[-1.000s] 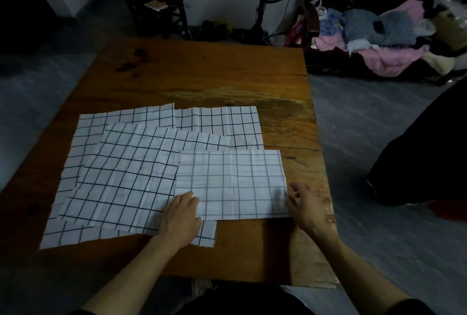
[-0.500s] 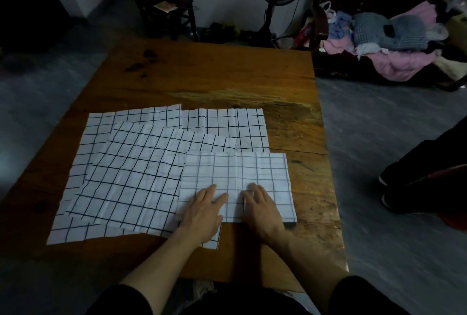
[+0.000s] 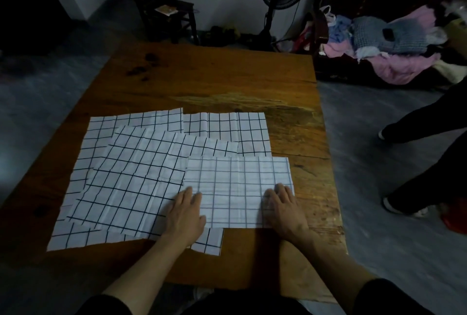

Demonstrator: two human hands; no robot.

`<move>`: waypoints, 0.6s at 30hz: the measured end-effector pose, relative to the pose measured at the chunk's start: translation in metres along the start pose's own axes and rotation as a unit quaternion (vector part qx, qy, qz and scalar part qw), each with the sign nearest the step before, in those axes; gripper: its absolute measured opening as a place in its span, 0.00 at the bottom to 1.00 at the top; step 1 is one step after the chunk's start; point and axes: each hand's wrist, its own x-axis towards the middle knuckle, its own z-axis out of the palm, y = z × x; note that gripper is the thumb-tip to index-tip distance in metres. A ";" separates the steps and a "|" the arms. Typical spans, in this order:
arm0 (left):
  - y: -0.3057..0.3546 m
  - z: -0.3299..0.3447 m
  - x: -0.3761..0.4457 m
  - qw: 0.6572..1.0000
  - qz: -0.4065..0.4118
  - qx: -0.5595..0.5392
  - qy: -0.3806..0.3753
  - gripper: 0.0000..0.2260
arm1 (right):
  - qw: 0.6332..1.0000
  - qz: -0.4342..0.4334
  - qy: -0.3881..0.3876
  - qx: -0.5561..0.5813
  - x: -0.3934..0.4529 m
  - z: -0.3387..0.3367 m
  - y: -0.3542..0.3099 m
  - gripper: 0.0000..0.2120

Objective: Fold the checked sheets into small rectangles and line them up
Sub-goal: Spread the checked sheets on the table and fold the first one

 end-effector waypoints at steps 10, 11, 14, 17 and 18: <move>0.042 -0.013 0.024 0.988 0.150 0.017 -0.026 0.33 | 0.992 -0.127 -0.026 0.007 0.028 0.003 -0.063 0.36; 0.042 -0.014 0.027 0.987 0.157 0.020 -0.040 0.33 | 0.991 -0.129 -0.034 0.000 0.030 0.004 -0.064 0.37; 0.032 -0.014 0.031 0.982 0.171 0.032 -0.070 0.33 | 0.990 -0.137 -0.037 -0.003 0.036 0.005 -0.053 0.35; 0.012 -0.012 0.031 0.982 0.169 0.044 -0.067 0.33 | 0.993 -0.118 -0.028 -0.001 0.035 0.001 -0.030 0.34; 0.005 -0.012 0.030 0.983 0.166 0.046 -0.065 0.33 | 0.994 -0.109 -0.018 -0.003 0.034 -0.001 -0.023 0.34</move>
